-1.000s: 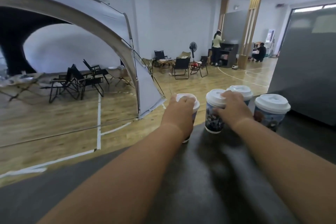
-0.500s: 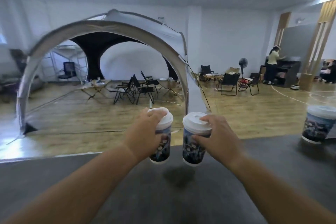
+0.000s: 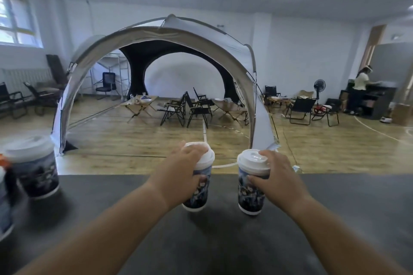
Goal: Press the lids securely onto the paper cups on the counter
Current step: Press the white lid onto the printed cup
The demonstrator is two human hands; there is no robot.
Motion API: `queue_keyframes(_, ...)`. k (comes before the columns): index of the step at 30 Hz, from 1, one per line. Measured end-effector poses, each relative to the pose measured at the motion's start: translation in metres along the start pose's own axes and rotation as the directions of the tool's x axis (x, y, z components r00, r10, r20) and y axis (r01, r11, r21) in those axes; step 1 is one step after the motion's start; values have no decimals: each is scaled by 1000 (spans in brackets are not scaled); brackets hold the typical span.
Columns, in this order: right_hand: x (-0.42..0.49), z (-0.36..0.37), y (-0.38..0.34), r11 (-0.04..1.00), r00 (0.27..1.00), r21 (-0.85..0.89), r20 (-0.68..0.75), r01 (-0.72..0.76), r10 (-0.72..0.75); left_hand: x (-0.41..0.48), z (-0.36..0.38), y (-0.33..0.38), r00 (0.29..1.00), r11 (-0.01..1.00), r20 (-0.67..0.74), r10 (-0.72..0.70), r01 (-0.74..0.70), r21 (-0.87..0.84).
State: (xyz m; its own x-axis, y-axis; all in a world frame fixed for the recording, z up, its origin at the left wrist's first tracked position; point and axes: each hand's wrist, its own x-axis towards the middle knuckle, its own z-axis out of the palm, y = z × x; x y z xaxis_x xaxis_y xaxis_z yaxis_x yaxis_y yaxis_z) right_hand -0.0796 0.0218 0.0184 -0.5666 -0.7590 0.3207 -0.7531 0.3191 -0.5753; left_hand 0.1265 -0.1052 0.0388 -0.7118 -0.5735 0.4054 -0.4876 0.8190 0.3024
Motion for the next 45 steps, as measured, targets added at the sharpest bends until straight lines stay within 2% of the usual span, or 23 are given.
queue_keyframes(5,-3,8,-7,997,997,-18,-44,-69,68,-9,9,-17,997,997,36,74,-74,-5)
queue_keyframes(9,-5,12,-4,995,995,-23,-38,-95,94,-14,20,-23,996,995,-17,86,-85,51)
queue_keyframes(11,-11,16,-4,995,992,-34,-84,-93,90,-16,25,-25,996,995,-31,87,-86,42)
queue_keyframes(13,-20,20,-10,998,963,-51,-268,31,-43,-17,30,-28,994,996,-65,86,-87,-13)
queue_keyframes(15,-31,27,-24,967,861,-51,-445,251,-246,-19,38,-32,989,978,-141,36,-64,-197)
queue_keyframes(16,-36,34,-31,945,845,16,-452,327,-285,-20,43,-34,984,944,-179,-24,-36,-327)
queue_keyframes(17,-40,40,-42,923,874,154,-407,353,-266,-21,49,-35,977,883,-186,-109,9,-469)
queue_keyframes(18,-42,50,-53,890,928,339,-317,306,-198,-22,54,-34,969,787,-151,-196,64,-614)
queue_keyframes(20,-39,72,-69,783,994,615,-102,95,-41,-24,66,-34,963,534,-52,-264,101,-840)
queue_keyframes(21,-33,82,-74,704,999,710,-9,-18,35,-23,73,-37,964,448,-25,-266,101,-888)
queue_keyframes(23,-17,95,-79,493,972,841,163,-225,167,-22,78,-43,970,367,11,-241,102,-925)
queue_keyframes(24,-8,97,-81,409,948,860,231,-305,221,-21,78,-48,975,349,32,-220,109,-931)
queue_keyframes(25,0,97,-81,380,930,857,269,-349,249,-20,78,-53,978,343,52,-203,121,-931)
queue_keyframes(28,23,92,-83,424,894,790,350,-442,280,-18,74,-72,981,356,82,-175,141,-924)
queue_keyframes(32,40,95,-83,425,869,758,444,-495,221,-18,74,-81,980,376,85,-183,149,-914)
queue_keyframes(37,35,105,-71,395,914,824,360,-405,188,-18,76,-77,974,370,56,-220,136,-919)
queue_keyframes(41,16,110,-68,437,957,853,226,-285,183,-21,73,-72,974,364,57,-220,136,-922)
queue_keyframes(45,-7,109,-80,469,974,853,190,-227,125,-21,75,-73,975,374,44,-219,126,-919)
